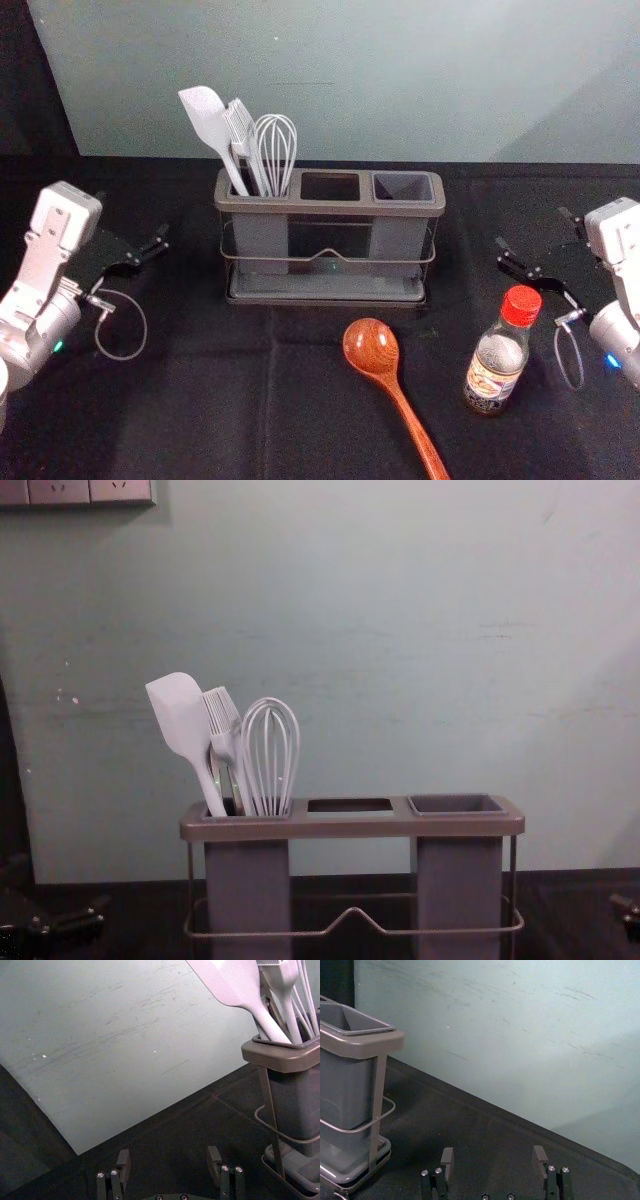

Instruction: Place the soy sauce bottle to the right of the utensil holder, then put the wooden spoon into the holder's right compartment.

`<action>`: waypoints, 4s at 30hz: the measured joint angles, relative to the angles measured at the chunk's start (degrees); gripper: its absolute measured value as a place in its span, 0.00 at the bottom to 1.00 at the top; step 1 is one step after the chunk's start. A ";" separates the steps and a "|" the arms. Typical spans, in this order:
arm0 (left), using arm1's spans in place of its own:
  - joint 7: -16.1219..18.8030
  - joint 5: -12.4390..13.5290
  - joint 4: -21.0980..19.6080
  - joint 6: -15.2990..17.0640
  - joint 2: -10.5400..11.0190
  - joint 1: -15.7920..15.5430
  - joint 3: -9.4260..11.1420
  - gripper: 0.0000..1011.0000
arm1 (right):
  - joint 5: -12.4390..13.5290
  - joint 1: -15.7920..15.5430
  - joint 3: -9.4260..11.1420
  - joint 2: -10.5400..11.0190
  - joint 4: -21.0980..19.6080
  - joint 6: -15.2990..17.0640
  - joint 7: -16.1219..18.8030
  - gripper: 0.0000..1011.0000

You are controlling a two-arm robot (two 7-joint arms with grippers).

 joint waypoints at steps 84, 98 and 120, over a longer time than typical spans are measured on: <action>0.00 0.00 0.00 0.00 0.00 0.00 0.00 0.99 | 7.20 -41.29 21.87 14.45 -31.23 -8.66 4.06 0.99; 0.00 0.00 0.00 0.00 0.00 0.00 0.00 0.99 | 13.83 -37.68 19.04 10.87 -30.57 -9.76 11.63 0.99; 0.00 0.00 0.00 0.00 0.00 0.00 0.00 0.99 | 13.74 -29.59 15.22 4.80 -26.79 -5.88 16.14 0.99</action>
